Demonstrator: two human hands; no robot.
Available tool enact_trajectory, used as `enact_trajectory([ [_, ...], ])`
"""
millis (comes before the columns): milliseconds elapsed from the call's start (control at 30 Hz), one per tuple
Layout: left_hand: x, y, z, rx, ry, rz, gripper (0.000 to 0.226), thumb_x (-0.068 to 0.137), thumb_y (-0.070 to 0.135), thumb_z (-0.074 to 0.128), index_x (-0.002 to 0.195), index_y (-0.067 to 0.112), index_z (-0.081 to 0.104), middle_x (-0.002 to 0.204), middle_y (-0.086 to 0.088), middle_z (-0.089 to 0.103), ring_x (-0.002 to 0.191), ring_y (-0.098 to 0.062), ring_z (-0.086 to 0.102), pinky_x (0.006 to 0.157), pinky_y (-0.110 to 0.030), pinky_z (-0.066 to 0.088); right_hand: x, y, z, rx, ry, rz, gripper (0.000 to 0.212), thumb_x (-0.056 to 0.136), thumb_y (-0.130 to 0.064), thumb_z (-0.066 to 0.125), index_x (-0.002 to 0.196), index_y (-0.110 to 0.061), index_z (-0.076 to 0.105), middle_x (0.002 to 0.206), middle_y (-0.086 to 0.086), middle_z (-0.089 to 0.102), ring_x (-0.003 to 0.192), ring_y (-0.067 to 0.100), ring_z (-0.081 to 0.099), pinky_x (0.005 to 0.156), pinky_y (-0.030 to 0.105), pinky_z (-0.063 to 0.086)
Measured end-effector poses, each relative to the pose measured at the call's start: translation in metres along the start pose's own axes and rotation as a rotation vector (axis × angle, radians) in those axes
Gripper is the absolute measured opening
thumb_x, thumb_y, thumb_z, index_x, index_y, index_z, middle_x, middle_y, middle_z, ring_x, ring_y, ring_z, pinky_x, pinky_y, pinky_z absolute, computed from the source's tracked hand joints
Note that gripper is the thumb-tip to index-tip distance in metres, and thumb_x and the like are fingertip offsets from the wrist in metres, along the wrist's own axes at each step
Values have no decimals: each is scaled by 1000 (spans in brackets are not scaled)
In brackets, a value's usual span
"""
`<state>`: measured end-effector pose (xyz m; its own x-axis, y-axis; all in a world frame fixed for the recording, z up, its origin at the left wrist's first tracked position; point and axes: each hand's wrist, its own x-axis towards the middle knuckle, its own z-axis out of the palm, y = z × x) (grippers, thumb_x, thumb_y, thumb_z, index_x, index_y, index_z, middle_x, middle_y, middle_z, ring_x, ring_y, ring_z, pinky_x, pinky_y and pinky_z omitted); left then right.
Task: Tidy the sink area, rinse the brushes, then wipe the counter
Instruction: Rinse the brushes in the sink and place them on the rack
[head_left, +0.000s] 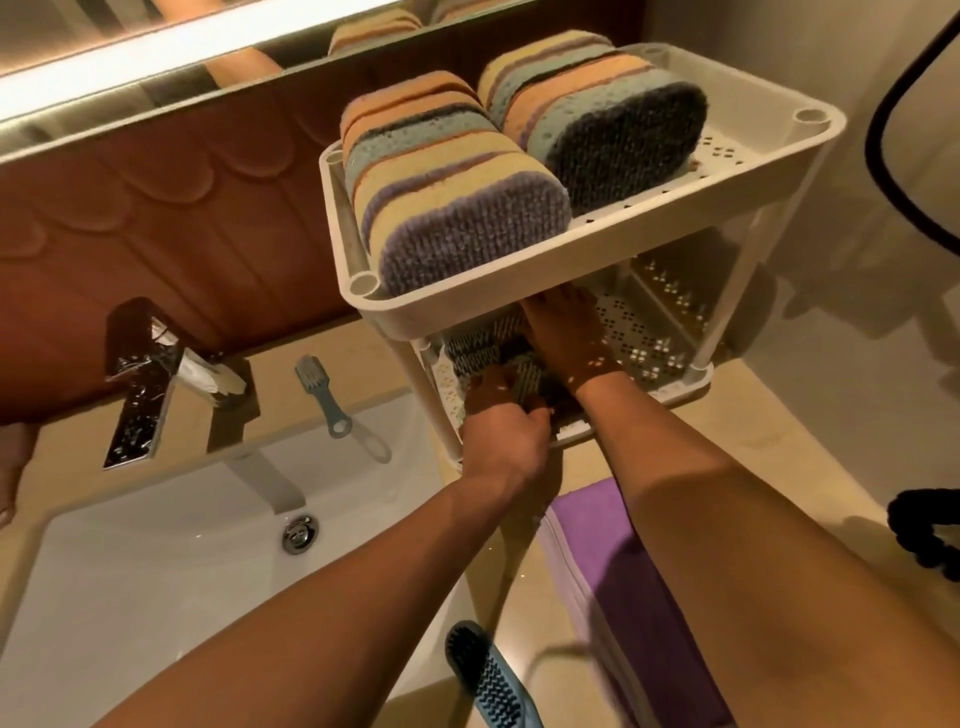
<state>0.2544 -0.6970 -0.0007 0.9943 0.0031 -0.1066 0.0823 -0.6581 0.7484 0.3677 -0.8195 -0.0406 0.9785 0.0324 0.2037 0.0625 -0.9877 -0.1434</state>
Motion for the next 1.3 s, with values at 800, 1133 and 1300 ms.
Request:
enact_trajectory([
  [800,40,2,9,-46,99,12,39,99,18,56,137,13,49,142,-11,50,132,-27,48,110,-33,40,-33,5,-32,886,9,349,24,98,-46,56,106,-24,65,112,0,64,109,21,59,93,36,45],
  [1133,41,2,22,-147,59,104,40,98,29,55,137,24,49,140,-1,53,126,-20,54,111,-41,45,-39,6,-41,1062,-131,356,30,92,-30,71,117,-14,69,113,1,70,103,14,62,94,33,50],
  [1300,31,-16,20,93,83,173,51,91,33,55,139,27,41,146,-2,45,136,-25,41,121,-49,25,-30,6,-39,784,-73,216,22,93,-29,68,112,-18,68,112,0,69,105,19,62,92,35,50],
])
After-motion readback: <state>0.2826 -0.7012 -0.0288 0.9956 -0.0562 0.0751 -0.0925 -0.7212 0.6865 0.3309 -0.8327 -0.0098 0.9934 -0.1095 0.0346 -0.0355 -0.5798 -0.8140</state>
